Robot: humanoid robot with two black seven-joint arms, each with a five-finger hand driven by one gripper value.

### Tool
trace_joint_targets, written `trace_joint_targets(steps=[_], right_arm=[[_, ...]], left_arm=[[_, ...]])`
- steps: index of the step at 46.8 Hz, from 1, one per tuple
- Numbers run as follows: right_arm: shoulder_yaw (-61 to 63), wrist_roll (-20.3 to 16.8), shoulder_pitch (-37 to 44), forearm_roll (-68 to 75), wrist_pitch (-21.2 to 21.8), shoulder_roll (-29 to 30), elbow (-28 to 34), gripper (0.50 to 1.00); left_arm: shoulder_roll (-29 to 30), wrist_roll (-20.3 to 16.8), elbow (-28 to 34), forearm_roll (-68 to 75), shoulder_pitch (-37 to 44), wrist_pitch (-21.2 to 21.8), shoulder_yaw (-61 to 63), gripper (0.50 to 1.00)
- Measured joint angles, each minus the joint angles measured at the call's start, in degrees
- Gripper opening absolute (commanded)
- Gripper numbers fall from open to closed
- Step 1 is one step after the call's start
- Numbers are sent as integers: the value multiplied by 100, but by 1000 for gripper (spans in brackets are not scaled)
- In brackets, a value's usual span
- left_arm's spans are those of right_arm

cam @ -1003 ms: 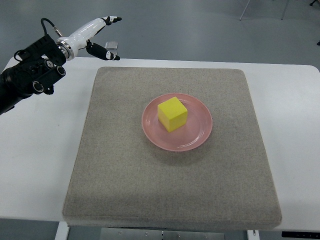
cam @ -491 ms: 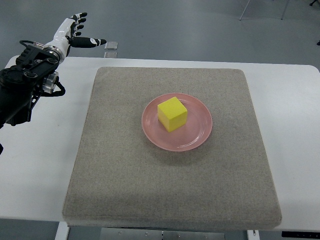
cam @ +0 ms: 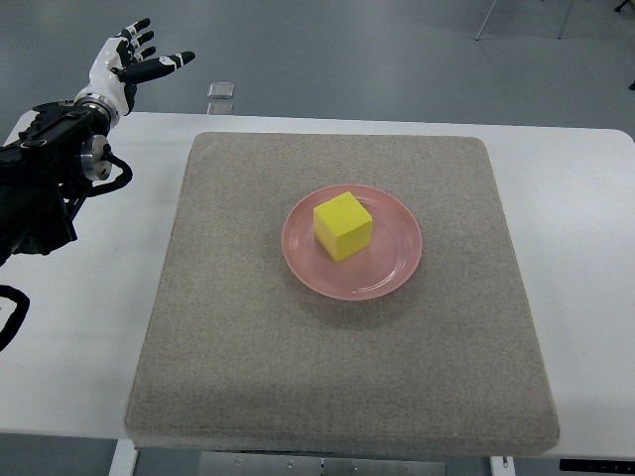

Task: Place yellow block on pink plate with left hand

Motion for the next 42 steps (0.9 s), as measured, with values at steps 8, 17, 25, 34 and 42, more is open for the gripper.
trace_joint_targets(steps=[8, 17, 25, 34, 42], right_arm=[[1, 0, 0, 0, 0, 0, -1, 924], [-1, 0, 0, 0, 0, 0, -1, 924], [1, -1, 0, 0, 2, 0, -1, 924], [0, 0, 0, 0, 3, 0, 0, 924], [-1, -1, 0, 0, 2, 0, -1, 924]], left_arm=[[-39, 164, 4, -777, 11, -112, -74, 973], [-42, 101, 64, -1304, 87, -1035, -182, 973], [-41, 75, 184, -1415, 131, -1447, -410, 975], [-45, 2, 183, -1350, 124, -1446, -380, 990], [-50, -9, 168, -1349, 116, -1443, -368, 992]])
